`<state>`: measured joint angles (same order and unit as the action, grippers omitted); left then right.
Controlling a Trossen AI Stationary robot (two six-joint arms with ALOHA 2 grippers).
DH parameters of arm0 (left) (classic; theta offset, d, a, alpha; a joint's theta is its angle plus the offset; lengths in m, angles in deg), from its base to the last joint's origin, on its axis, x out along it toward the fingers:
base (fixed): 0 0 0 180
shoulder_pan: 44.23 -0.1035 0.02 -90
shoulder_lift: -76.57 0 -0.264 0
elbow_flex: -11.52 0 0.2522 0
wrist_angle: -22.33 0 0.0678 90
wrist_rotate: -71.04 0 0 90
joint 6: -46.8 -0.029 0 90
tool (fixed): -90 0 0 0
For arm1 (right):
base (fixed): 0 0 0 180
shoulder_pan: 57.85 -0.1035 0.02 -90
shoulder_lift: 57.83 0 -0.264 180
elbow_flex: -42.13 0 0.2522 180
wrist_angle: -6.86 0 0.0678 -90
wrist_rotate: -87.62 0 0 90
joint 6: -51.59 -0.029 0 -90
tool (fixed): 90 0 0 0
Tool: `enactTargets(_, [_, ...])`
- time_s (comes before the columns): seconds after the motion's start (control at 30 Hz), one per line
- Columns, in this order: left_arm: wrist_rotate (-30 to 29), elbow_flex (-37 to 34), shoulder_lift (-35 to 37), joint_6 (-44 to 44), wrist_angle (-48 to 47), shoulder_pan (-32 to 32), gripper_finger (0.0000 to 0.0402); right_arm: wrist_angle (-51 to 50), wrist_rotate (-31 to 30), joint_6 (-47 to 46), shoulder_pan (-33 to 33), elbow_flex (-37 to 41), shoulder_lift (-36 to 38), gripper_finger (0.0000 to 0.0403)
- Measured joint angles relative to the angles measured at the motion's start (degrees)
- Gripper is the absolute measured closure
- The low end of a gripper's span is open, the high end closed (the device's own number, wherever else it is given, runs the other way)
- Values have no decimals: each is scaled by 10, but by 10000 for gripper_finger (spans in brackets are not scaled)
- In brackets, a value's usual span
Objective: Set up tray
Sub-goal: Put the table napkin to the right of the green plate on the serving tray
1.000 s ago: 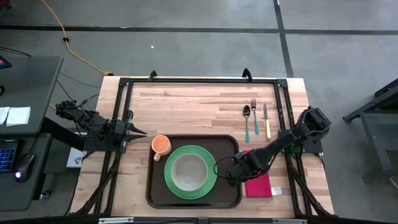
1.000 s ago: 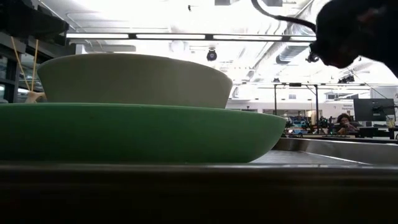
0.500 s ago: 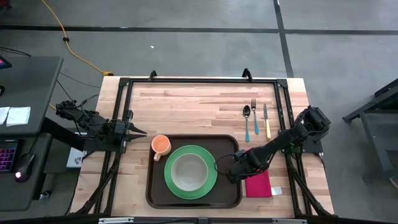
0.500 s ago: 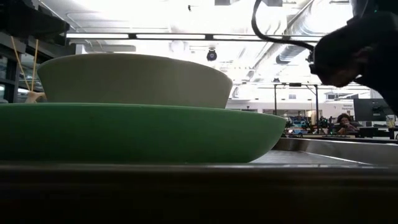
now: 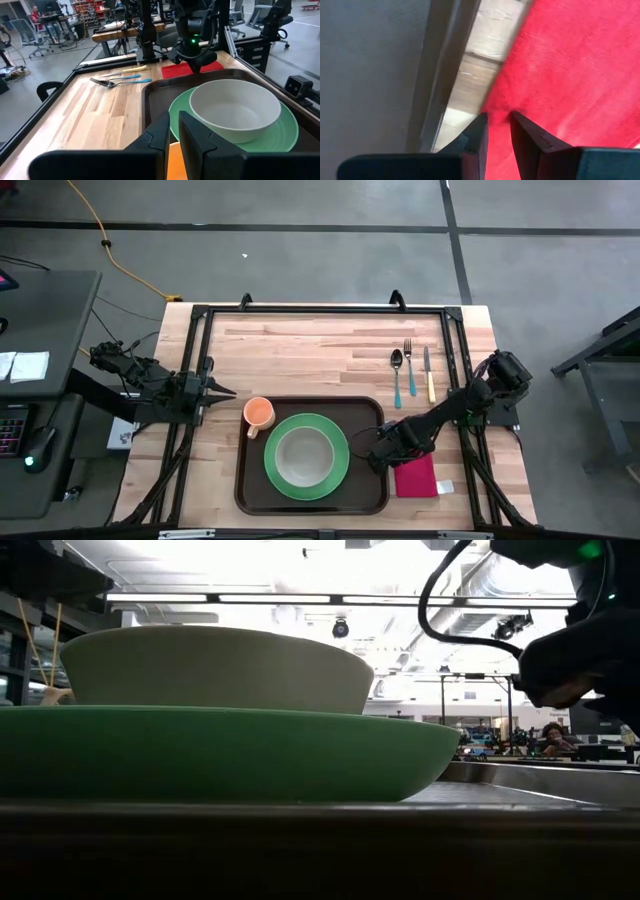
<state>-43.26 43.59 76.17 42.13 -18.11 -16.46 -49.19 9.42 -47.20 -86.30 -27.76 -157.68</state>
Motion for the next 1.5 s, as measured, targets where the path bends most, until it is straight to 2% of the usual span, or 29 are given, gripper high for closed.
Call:
enactTargets(0.67, [-3, 0, 0, 5, 0, 0, 332, 5, 6, 7, 0, 1, 19, 346])
enactTargets(0.97, [-3, 0, 0, 5, -5, 0, 332, -15, -54, -19, 0, 0, 82, 350])
enactTargets(1.5, [-4, 0, 0, 2, -4, 0, 332, 6, -35, -15, 1, 0, 25, 334])
